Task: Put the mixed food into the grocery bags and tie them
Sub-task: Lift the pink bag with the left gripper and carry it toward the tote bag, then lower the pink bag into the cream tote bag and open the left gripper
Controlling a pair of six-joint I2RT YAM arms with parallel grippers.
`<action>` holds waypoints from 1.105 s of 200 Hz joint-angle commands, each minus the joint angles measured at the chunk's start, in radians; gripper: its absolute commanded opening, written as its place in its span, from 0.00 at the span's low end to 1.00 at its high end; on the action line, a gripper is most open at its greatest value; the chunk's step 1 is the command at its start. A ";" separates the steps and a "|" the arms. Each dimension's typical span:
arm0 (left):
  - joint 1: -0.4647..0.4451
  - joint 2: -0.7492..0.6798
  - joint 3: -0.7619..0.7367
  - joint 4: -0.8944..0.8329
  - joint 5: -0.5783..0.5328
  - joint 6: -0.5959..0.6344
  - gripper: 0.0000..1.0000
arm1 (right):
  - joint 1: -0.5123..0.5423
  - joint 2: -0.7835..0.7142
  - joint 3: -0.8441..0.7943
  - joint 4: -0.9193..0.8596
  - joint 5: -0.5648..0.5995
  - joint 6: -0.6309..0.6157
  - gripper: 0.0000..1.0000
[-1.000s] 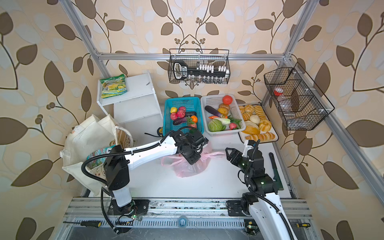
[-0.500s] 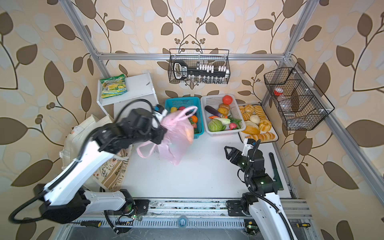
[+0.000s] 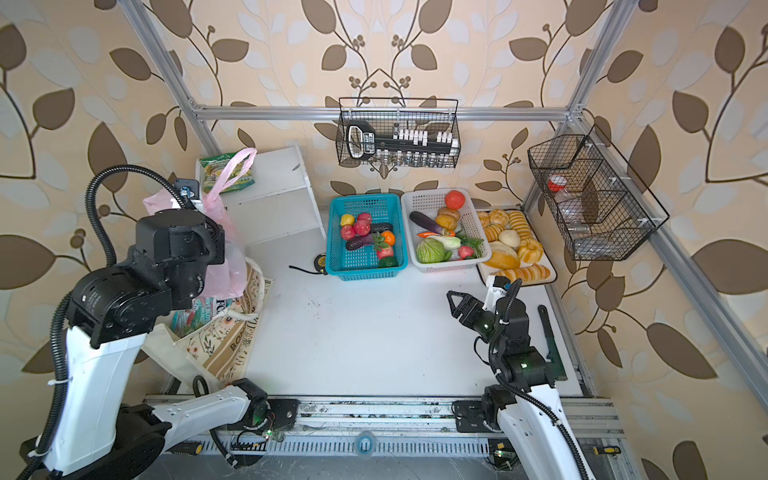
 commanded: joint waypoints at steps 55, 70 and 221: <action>0.340 -0.046 -0.242 0.070 0.078 -0.071 0.00 | 0.014 0.046 0.055 0.013 -0.036 -0.015 0.75; 0.383 -0.049 -0.288 -0.002 0.198 -0.184 0.00 | 0.016 0.046 0.061 -0.001 -0.035 -0.031 0.75; 0.803 0.074 -0.522 0.088 0.799 -0.498 0.00 | 0.014 0.066 0.062 -0.053 -0.023 -0.073 0.74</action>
